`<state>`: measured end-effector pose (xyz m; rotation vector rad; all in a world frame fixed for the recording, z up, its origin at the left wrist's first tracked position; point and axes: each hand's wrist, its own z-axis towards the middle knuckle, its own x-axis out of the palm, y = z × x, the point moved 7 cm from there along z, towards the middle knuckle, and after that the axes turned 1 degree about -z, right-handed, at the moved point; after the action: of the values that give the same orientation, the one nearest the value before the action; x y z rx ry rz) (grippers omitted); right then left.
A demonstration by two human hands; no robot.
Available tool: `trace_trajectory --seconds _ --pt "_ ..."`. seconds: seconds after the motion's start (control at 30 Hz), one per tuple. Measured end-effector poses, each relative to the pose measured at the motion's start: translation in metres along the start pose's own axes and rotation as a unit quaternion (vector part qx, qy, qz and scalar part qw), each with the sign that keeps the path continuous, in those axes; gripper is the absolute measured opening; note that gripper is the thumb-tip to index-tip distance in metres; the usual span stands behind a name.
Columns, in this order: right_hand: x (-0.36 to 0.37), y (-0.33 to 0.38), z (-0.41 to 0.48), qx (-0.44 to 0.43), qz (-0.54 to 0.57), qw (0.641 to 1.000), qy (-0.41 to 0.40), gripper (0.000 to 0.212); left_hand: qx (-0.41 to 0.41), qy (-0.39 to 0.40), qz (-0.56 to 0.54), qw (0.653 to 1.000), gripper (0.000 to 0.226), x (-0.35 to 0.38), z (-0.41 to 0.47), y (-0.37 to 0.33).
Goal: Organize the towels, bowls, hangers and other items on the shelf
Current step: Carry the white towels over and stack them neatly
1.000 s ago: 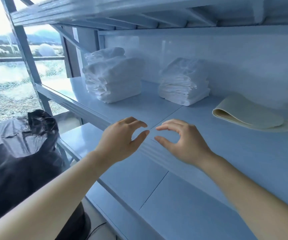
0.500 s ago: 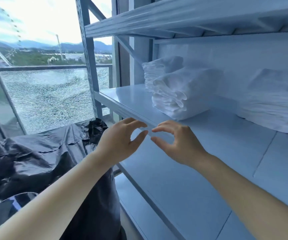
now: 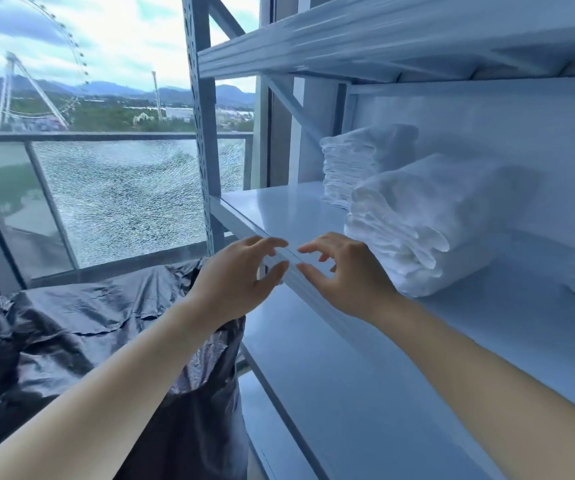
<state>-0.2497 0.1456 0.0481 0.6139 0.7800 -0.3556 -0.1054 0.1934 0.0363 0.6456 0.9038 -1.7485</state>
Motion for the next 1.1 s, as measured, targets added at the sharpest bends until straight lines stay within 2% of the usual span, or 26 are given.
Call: trace_trajectory --seconds 0.33,0.73,1.1 --pt "0.064 -0.035 0.076 0.001 0.025 0.999 0.034 0.028 -0.041 0.033 0.020 0.998 0.037 0.036 0.052 0.074" --pt "0.117 -0.062 0.154 0.066 -0.035 0.997 0.004 0.027 0.027 0.030 -0.015 0.999 0.033 0.050 0.131 0.158" --pt "0.139 -0.108 0.208 0.116 -0.065 0.991 -0.006 0.026 0.035 0.048 -0.043 0.997 0.030 0.088 0.188 0.193"
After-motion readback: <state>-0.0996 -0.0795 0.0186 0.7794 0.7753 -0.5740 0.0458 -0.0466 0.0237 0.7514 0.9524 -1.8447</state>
